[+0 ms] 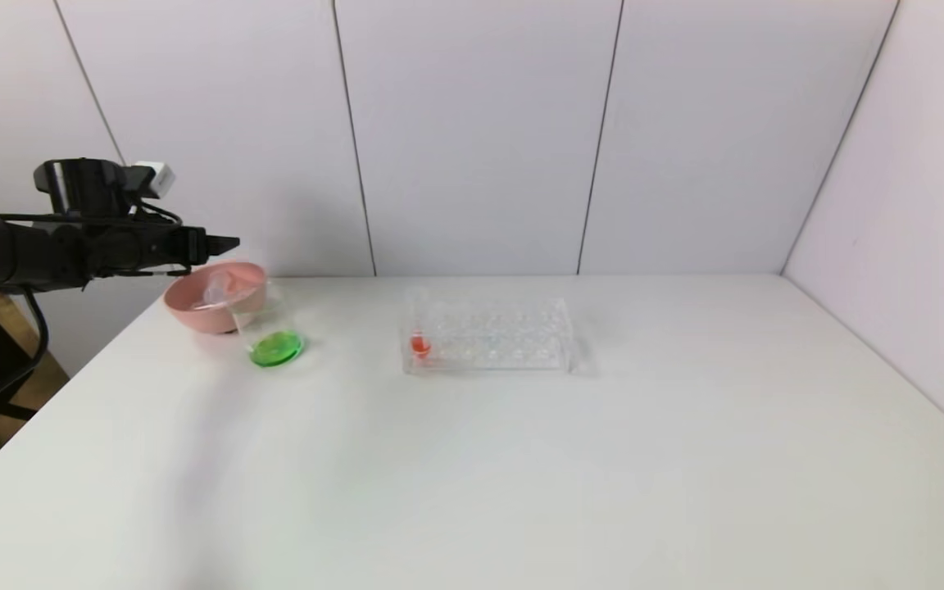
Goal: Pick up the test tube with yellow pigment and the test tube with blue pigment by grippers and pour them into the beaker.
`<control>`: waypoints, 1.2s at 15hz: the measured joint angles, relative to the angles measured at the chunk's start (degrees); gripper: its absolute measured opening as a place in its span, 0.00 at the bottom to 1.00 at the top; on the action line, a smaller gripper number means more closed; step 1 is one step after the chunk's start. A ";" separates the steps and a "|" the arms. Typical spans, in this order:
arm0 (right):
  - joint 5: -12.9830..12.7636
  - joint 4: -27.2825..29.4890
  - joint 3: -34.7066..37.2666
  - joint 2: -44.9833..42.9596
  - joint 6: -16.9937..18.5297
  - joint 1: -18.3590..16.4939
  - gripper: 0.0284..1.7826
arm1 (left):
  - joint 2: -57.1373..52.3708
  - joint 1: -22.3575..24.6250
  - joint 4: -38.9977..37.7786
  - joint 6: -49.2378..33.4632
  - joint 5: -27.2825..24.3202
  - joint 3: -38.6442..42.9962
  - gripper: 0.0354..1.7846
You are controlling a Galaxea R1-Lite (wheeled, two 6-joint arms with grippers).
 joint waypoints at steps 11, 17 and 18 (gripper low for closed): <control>0.02 -0.02 0.00 0.00 0.00 0.00 0.96 | -19.29 -0.29 -18.60 2.04 -9.53 10.51 0.99; 0.02 0.00 0.00 0.00 0.00 0.02 0.96 | -45.15 -5.27 -13.58 -6.79 -9.92 16.48 0.99; 0.02 -0.02 0.00 0.00 -0.02 0.02 0.96 | -50.30 -6.12 -11.08 -8.08 -10.17 17.83 0.99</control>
